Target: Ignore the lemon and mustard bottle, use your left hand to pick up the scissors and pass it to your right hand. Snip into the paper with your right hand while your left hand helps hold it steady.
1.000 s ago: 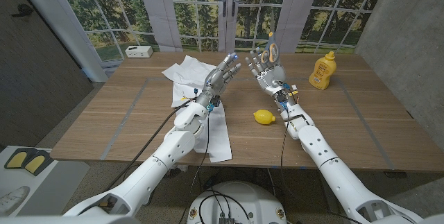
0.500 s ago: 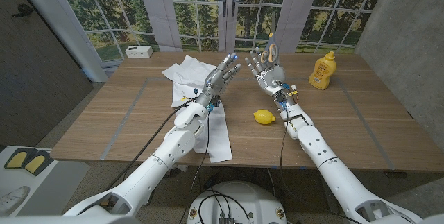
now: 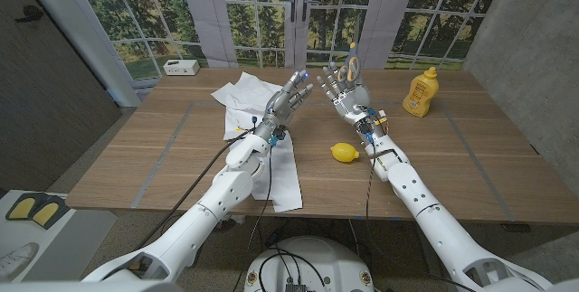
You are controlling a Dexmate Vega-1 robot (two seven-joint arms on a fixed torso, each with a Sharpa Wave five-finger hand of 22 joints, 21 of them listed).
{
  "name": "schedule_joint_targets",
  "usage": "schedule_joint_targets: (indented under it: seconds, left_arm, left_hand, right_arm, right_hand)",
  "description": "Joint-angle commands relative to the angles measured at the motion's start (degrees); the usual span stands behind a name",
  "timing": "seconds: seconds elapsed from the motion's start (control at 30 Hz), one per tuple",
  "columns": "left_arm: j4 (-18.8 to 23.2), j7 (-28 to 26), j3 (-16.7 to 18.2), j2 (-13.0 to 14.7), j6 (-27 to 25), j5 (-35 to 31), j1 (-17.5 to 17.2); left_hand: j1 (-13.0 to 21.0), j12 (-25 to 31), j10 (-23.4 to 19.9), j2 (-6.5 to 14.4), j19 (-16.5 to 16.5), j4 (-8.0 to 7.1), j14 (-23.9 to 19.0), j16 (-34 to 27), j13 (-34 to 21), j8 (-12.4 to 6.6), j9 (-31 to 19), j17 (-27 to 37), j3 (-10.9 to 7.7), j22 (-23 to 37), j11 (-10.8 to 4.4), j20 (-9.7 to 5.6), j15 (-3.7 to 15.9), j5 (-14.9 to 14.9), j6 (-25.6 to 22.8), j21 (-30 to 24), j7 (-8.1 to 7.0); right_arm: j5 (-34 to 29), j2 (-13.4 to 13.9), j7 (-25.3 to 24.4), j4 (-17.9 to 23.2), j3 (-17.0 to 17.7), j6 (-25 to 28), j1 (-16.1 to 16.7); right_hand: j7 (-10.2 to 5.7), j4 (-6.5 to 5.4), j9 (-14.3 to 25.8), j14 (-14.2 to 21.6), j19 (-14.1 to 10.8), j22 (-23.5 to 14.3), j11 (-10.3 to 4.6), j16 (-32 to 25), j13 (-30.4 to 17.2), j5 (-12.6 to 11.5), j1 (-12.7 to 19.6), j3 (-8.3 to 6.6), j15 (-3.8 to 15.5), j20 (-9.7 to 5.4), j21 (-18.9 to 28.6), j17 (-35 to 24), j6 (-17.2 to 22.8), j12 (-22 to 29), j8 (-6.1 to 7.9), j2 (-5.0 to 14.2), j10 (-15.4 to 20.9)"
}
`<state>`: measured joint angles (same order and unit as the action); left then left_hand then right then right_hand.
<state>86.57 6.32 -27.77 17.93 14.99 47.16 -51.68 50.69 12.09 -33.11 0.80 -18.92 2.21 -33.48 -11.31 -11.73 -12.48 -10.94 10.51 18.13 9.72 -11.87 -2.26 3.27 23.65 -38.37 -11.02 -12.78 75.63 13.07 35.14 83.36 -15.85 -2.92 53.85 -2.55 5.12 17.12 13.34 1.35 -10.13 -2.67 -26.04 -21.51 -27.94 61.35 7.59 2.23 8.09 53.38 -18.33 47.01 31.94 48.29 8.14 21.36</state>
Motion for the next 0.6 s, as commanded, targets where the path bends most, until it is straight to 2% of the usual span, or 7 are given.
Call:
schedule_joint_targets:
  seconds: [0.03,0.27,0.3,0.33,0.43,0.53,0.6]
  left_arm:
    - [0.03,0.04,0.09,0.05,0.02,0.13,-0.19]
    - [-0.09,0.01,0.07,-0.04,-0.08,0.18,-0.08]
    - [-0.15,0.05,0.05,-0.08,-0.07,0.2,-0.06]
    - [-0.19,0.13,0.03,-0.09,-0.1,0.22,-0.03]
    - [-0.27,0.22,-0.01,-0.13,-0.13,0.24,0.04]
    - [-0.37,0.23,-0.01,-0.21,-0.02,0.16,0.14]
    - [-0.45,0.31,-0.02,-0.27,0.06,0.17,0.19]
  left_hand:
    - [0.39,-0.19,-0.32,0.44,-0.48,-0.09,-0.52,0.19,-0.09,0.32,-0.17,0.16,0.35,0.3,-0.09,-4.62,9.32,-0.04,-0.36,-0.03,0.06]
    - [0.43,-0.18,-0.37,0.46,-0.47,-0.12,-0.52,0.19,-0.09,0.37,-0.18,0.16,0.36,0.3,-0.09,-4.62,9.33,-0.06,-0.43,-0.03,0.06]
    - [0.44,-0.19,-0.36,0.46,-0.49,-0.13,-0.52,0.19,-0.09,0.38,-0.18,0.16,0.36,0.3,-0.09,-4.63,9.33,-0.07,-0.45,-0.03,0.06]
    - [0.44,-0.2,-0.35,0.46,-0.48,-0.14,-0.53,0.19,-0.09,0.38,-0.18,0.16,0.36,0.3,-0.09,-4.64,9.32,-0.07,-0.45,-0.03,0.06]
    - [0.45,-0.22,-0.3,0.46,-0.48,-0.15,-0.51,0.2,-0.09,0.39,-0.18,0.15,0.37,0.3,-0.09,-4.59,9.32,-0.08,-0.48,-0.03,0.06]
    - [0.46,-0.22,-0.3,0.46,-0.52,-0.17,-0.49,0.21,-0.09,0.41,-0.18,0.15,0.38,0.3,-0.09,-4.64,9.32,-0.09,-0.52,-0.05,0.06]
    - [0.47,-0.2,-0.36,0.46,-0.52,-0.18,-0.49,0.21,-0.1,0.42,-0.18,0.15,0.39,0.3,-0.09,-4.63,9.32,-0.09,-0.54,-0.05,0.06]
  right_arm:
    - [-1.54,0.99,0.55,-0.53,-0.68,0.0,-0.71]
    - [-2.63,1.82,-0.42,0.0,-0.76,-0.44,-0.73]
    - [-2.99,1.86,-0.56,0.08,-0.8,-0.84,-0.67]
    - [-3.19,1.93,0.63,-0.5,-0.91,-1.13,-0.98]
    - [-3.6,2.15,0.67,-0.29,-0.99,-1.5,-0.99]
    - [-3.63,2.44,-0.13,0.35,-0.96,-1.33,-0.85]
    - [-3.88,2.47,0.0,0.35,-0.99,-1.78,-0.84]
  right_hand:
    - [0.45,-0.29,0.44,-1.02,0.23,-0.16,0.27,0.73,0.01,0.26,-0.79,0.64,4.93,0.4,-0.27,0.2,-0.6,-0.4,-0.13,-1.51,-0.72]
    - [1.18,-0.39,0.96,-1.67,-0.51,-0.18,0.8,1.52,0.1,-0.1,-1.26,1.02,3.65,0.48,-0.5,0.7,-1.37,-0.7,-0.29,-1.91,-1.31]
    - [1.1,-0.1,1.07,-1.55,-0.74,-0.19,0.82,1.59,0.18,-0.27,-0.68,0.74,3.55,0.55,-0.51,0.82,-0.97,-0.62,-0.12,-1.67,-0.99]
    - [1.25,0.04,1.25,-1.31,-0.96,-0.19,0.29,1.8,0.4,-0.5,-0.4,0.59,3.45,0.47,-0.71,1.09,1.72,-0.51,0.89,-1.44,-0.32]
    - [1.33,-0.53,0.69,-1.95,-1.28,-0.19,0.3,2.26,0.83,-0.51,-1.88,1.46,2.67,1.03,-1.0,1.34,0.51,-0.87,-0.1,-2.27,-0.56]
    - [1.49,-0.64,0.51,-2.15,-1.37,-0.19,0.25,2.36,0.97,-0.57,-2.12,1.56,2.35,1.02,-1.1,1.4,0.57,-1.02,-0.25,-2.29,-0.73]
    - [0.82,0.36,1.56,-1.62,-1.91,-0.24,-0.74,2.32,1.4,-1.04,-0.14,0.52,2.64,0.64,-1.48,1.77,5.05,-0.38,1.93,-1.22,1.65]
